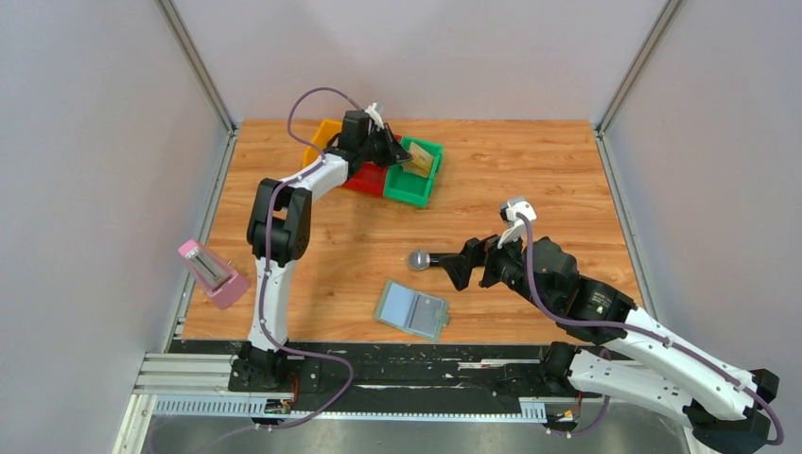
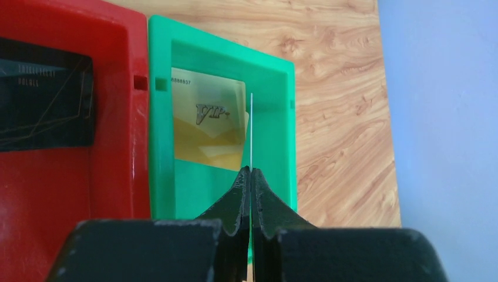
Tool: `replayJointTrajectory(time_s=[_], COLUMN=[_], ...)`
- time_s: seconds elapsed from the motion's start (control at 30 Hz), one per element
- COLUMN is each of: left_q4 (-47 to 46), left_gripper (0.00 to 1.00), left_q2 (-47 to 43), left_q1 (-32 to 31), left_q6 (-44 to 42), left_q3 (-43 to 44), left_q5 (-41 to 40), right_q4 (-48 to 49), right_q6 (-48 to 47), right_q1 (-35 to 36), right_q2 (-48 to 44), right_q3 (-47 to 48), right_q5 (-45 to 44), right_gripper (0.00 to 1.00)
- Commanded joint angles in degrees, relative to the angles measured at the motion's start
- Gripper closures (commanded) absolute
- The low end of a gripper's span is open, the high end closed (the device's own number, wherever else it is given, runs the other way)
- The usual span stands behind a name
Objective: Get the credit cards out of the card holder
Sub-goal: Place the credit card in the storage box.
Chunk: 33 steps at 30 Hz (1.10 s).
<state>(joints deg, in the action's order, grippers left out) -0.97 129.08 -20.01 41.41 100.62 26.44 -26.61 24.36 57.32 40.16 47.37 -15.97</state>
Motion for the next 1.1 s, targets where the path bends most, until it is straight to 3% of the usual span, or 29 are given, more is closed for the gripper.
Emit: replayJointTrajectory(time_s=[0.0, 0.43, 0.8, 1.07], left_q4=[-0.5, 4.3, 8.2, 11.0], left_gripper=[1.00, 0.85, 0.61, 0.56], left_q2=[1.4, 6.5, 7.2, 4.6], left_q1=[0.1, 0.1, 0.1, 0.1], left_q6=[-2.3, -3.7, -4.0, -4.5], left_q3=[4.8, 10.9, 16.9, 19.8], left_q5=[-0.4, -0.2, 0.3, 0.1], right_q4=[0.7, 0.7, 0.8, 0.1], right_q6=[-1.2, -2.4, -1.6, 0.4], right_q1=[0.2, 0.2, 0.2, 0.1], right_q2=[0.4, -0.1, -0.2, 0.5], right_q3=[3.3, 4.2, 3.5, 3.8], right_q5=[-1.9, -3.2, -3.1, -3.6], right_gripper=[0.00, 0.00, 0.00, 0.00])
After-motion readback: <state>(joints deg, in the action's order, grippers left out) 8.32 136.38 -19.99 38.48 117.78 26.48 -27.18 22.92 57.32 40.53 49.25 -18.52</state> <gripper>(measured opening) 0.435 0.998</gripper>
